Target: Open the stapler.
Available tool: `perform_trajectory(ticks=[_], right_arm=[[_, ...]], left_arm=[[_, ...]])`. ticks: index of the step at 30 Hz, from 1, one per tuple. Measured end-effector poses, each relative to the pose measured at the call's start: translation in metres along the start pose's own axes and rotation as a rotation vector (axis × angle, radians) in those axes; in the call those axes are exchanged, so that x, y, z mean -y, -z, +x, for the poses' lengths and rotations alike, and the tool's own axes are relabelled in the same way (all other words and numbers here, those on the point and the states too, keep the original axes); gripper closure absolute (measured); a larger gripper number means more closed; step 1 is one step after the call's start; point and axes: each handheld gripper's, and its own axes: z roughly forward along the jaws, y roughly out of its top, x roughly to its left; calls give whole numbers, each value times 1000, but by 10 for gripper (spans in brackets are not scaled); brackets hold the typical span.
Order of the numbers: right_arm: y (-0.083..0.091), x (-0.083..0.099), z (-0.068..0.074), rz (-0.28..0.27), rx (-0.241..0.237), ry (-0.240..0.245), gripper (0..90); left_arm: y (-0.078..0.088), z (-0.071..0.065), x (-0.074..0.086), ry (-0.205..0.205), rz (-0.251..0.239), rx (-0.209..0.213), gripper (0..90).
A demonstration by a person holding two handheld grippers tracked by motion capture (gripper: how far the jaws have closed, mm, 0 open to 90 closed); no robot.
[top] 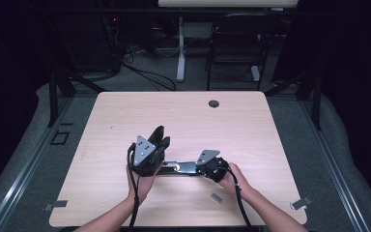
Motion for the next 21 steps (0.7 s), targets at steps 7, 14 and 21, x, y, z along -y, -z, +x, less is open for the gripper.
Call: perform_trajectory(ticks=[7,14,21], right_arm=[[0,0,0,-7,-1,-7,900],[0,0,-1,-6,1,-5,900],[0,0,-1,-7,-5,-5,900]], left_arm=[[4,6,-2,0,-11,-16,900],[9,10,-3,-12,-16,-36,900],[12,14,-4,-16,-20,-42,900]])
